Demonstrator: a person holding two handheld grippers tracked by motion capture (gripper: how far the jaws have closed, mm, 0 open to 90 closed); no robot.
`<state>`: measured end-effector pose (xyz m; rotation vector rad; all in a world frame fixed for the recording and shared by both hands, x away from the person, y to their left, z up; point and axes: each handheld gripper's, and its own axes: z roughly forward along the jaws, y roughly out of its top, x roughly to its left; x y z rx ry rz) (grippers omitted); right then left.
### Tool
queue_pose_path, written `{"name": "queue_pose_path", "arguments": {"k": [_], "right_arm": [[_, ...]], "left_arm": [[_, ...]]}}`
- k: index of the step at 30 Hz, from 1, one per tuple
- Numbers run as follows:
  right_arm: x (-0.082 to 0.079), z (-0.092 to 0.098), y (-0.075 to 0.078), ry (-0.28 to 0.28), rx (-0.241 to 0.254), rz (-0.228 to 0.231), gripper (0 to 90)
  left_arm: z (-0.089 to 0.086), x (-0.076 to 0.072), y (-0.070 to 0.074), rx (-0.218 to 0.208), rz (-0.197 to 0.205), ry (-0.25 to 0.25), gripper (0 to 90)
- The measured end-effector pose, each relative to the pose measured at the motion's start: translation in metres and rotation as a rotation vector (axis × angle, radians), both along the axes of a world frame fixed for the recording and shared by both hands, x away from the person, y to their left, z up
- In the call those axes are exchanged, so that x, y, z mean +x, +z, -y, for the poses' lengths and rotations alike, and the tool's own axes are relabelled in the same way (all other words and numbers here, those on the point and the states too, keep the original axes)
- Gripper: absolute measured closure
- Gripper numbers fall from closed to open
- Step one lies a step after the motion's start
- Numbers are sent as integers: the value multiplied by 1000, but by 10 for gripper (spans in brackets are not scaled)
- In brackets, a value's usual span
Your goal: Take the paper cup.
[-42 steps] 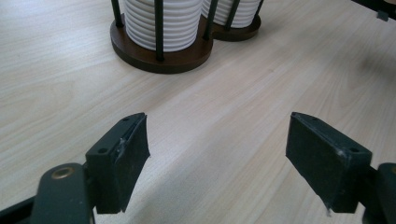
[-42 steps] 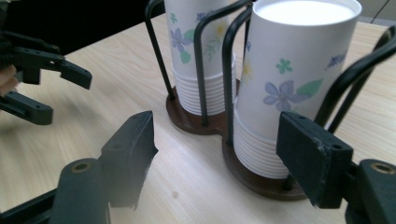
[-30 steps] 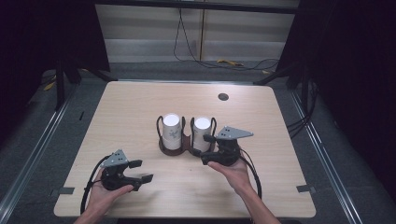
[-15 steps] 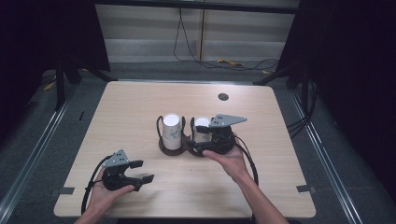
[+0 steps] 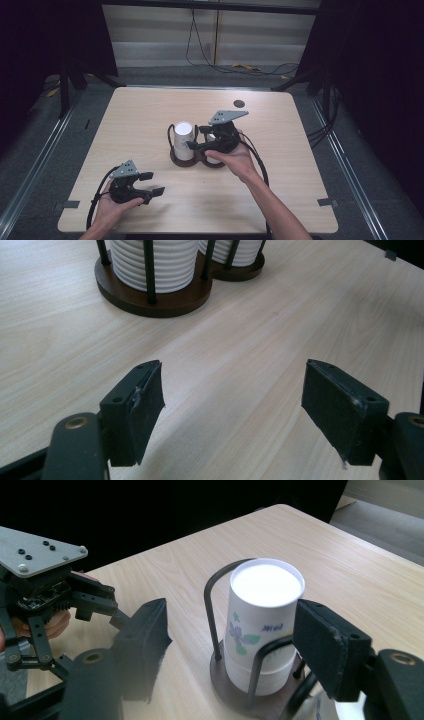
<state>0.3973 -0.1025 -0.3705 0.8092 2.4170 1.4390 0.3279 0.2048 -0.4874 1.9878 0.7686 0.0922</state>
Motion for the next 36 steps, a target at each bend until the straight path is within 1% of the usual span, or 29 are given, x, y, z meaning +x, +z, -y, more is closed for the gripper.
{"name": "queue_pose_path", "arguments": {"k": [1, 3, 5, 6, 7, 8, 12, 14, 16, 17, 18, 19, 20, 21, 24, 26, 27, 28, 30, 33, 34, 36], "right_arm": [[6, -5, 1, 20, -13, -15, 317], [8, -7, 1, 26, -16, -18, 315], [12, -11, 1, 33, -25, -33, 310], [16, -15, 1, 41, -48, -44, 289], [16, -15, 1, 41, -48, -44, 289], [20, -18, 1, 36, -64, -42, 274], [27, -20, 4, 32, -83, -46, 272], [31, -22, 5, 34, -97, -49, 275], [34, -24, 6, 40, -119, -51, 288], [34, -24, 6, 40, -119, -51, 288], [37, -26, 5, 42, -146, -51, 293], [37, -26, 5, 42, -146, -51, 293], [40, -28, 5, 42, -169, -54, 295], [41, -29, 5, 47, -167, -52, 297], [46, -32, 7, 52, -180, -72, 301], [47, -33, 7, 56, -185, -74, 301], [52, -36, 5, 65, -208, -88, 301], [53, -37, 5, 67, -213, -94, 301], [57, -39, 4, 69, -230, -96, 300], [60, -41, 3, 73, -237, -95, 297], [62, -42, 3, 76, -251, -106, 293], [63, -42, 3, 78, -259, -108, 291]], "left_arm": [[0, 0, 0, 1, 5, -3, 242], [0, 0, 0, 0, 7, 0, 242], [0, -1, 1, 7, 16, 3, 239], [0, -1, 1, 8, 16, 3, 237], [0, -1, 1, 8, 16, 3, 237], [0, -1, 1, 8, 16, 5, 237], [1, -2, 1, 17, 27, 0, 237], [1, -2, 1, 16, 26, 0, 237], [1, -2, 0, 10, 17, -3, 237], [1, -2, 0, 10, 17, -3, 237], [1, -1, 0, 12, 14, -7, 237], [1, -1, 0, 12, 14, -7, 237], [1, -1, 0, 12, 15, -8, 237], [1, -1, 0, 12, 17, -8, 237], [0, -1, 1, 11, 19, -2, 237], [0, -1, 1, 12, 20, -1, 237], [0, -1, 1, 13, 21, -1, 237], [0, -1, 1, 14, 21, -2, 236], [0, -1, 1, 12, 20, -1, 237], [0, -1, 1, 17, 25, -2, 237], [0, -1, 1, 20, 27, -2, 237], [0, -1, 1, 21, 27, -1, 236]]}}
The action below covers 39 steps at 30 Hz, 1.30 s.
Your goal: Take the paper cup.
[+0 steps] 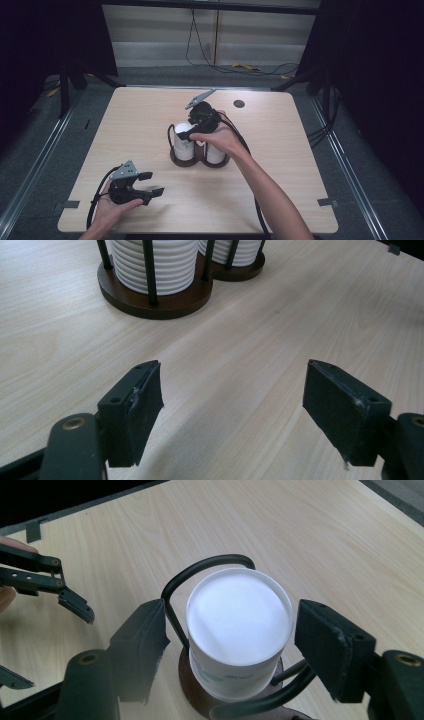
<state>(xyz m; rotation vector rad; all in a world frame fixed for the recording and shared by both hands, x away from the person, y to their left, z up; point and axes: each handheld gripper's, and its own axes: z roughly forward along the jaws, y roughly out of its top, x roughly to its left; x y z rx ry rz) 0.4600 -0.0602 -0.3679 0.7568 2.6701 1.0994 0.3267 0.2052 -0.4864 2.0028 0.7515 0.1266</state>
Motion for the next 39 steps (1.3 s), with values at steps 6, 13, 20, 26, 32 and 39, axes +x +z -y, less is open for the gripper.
{"name": "queue_pose_path", "arguments": {"k": [6, 13, 20, 26, 32, 39], "right_arm": [[4, -2, 1, 9, -33, -14, 294], [11, -7, -4, 23, -76, -59, 300], [15, -15, -4, 53, -124, -67, 300], [17, -20, -10, 54, -160, -83, 301], [20, -22, -14, 58, -188, -98, 304], [23, -28, -12, 78, -220, -102, 295]], "left_arm": [[0, 0, 0, 2, -1, -1, 237], [1, 0, 0, -1, -4, -3, 237], [1, 0, -1, -2, -3, -4, 233], [0, 0, 0, 0, 1, -2, 232], [1, 0, -1, -1, -2, -1, 229], [0, 0, 0, -2, 1, -1, 228]]}}
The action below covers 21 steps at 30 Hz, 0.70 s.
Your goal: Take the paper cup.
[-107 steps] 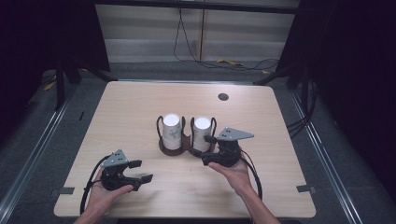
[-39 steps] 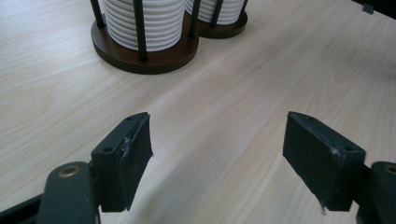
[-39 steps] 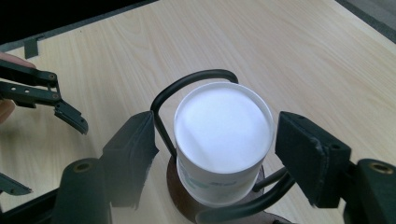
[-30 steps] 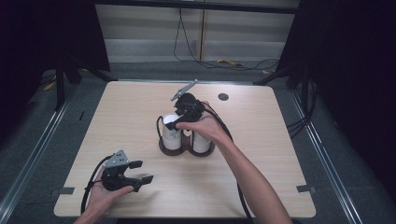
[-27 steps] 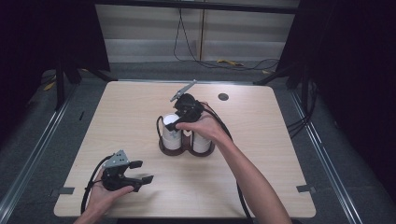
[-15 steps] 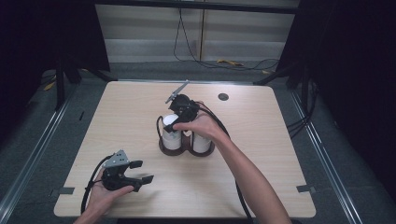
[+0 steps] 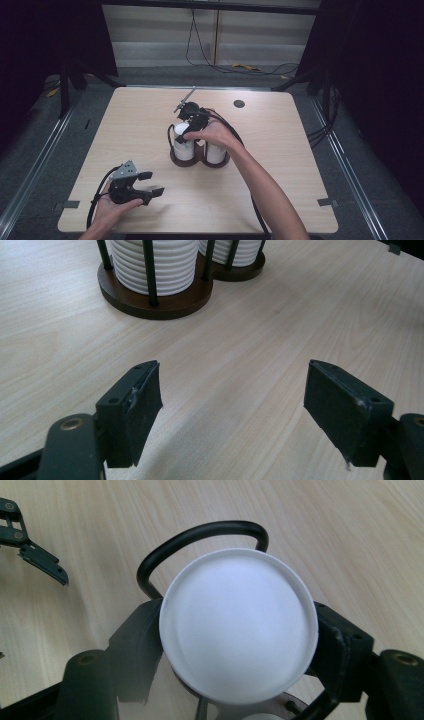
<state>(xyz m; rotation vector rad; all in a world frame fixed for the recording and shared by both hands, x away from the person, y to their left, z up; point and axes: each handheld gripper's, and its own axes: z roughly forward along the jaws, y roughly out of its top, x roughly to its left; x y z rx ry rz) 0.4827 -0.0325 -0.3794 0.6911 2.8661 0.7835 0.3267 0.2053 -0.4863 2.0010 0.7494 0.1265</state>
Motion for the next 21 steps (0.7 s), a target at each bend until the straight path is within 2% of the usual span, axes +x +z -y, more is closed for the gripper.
{"name": "queue_pose_path", "arguments": {"k": [10, 12, 21], "right_arm": [[3, -2, -2, -5, -20, -17, 309], [2, -4, -3, 1, -46, -15, 312], [2, -2, 0, 2, -28, -5, 325]], "left_arm": [[0, 0, 0, -3, -1, 1, 228], [0, 0, 0, 1, 0, 0, 229], [0, 0, 0, 2, -1, 0, 230]]}}
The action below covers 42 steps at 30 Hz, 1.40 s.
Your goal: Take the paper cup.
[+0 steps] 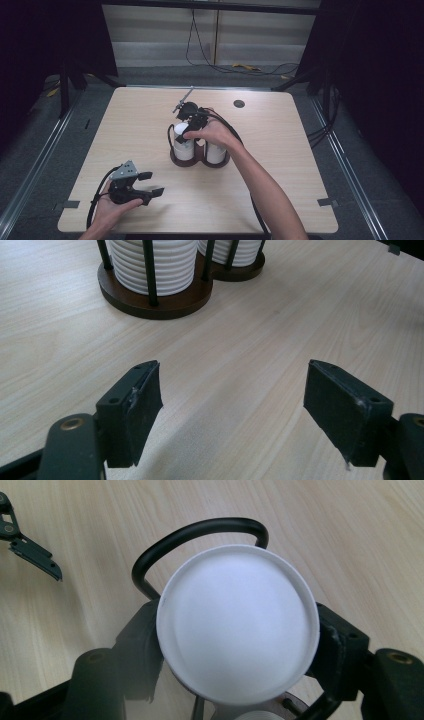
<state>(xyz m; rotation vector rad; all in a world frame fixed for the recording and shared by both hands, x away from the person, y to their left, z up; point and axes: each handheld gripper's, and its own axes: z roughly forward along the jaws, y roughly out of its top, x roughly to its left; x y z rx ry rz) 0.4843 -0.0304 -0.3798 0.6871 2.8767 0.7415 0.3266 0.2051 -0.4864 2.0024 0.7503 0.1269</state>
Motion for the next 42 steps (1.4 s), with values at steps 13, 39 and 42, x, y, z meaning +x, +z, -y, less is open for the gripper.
{"name": "queue_pose_path", "arguments": {"k": [13, 39, 42], "right_arm": [[-3, 2, 5, 11, 9, 26, 339], [-5, 2, 17, 3, 15, 51, 347], [-5, 2, 17, 0, 13, 48, 347]], "left_arm": [[1, 0, 0, -4, -6, 1, 230], [1, 0, -1, 1, -6, -2, 230], [1, 0, -1, 1, -6, -2, 230]]}}
